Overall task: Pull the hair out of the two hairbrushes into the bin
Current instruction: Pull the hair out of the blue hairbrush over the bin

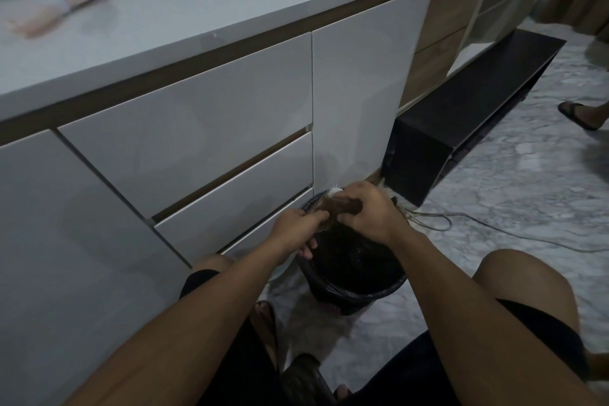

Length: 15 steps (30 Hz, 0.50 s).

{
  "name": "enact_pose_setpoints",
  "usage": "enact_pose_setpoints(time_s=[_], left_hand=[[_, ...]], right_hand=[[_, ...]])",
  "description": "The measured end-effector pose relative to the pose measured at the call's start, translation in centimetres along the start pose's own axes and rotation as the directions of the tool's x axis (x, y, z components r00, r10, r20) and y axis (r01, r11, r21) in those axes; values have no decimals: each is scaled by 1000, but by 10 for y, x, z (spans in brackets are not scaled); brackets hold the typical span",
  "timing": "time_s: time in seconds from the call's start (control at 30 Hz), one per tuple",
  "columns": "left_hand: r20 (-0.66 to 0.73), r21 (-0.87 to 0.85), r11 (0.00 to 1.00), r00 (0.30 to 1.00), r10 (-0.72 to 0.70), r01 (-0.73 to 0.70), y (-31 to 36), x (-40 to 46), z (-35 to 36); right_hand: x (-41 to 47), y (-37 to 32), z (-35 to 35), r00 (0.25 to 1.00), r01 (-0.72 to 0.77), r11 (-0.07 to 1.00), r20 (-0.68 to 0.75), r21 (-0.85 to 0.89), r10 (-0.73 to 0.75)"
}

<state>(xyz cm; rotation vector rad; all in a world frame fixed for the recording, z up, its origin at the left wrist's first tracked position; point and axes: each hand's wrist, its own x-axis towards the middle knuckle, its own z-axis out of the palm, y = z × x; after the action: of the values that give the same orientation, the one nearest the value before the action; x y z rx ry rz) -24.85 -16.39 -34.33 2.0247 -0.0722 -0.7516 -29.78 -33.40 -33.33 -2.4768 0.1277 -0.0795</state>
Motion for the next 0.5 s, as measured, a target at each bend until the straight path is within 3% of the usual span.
enact_pose_setpoints(time_s=[0.13, 0.3, 0.4, 0.5], left_hand=[[10, -32, 999, 1000, -5, 5, -1, -2, 1], [-10, -40, 999, 1000, -16, 16, -7, 2, 0], [-8, -65, 998, 1000, -21, 21, -8, 1, 0], [-6, -78, 997, 1000, -23, 22, -6, 0, 1]], right_hand=[[2, 1, -2, 973, -79, 997, -218, 12, 79], [6, 7, -6, 922, -200, 978, -326, 59, 209], [2, 3, -6, 948, -194, 980, -248, 44, 199], [0, -4, -5, 989, -132, 989, -61, 61, 136]])
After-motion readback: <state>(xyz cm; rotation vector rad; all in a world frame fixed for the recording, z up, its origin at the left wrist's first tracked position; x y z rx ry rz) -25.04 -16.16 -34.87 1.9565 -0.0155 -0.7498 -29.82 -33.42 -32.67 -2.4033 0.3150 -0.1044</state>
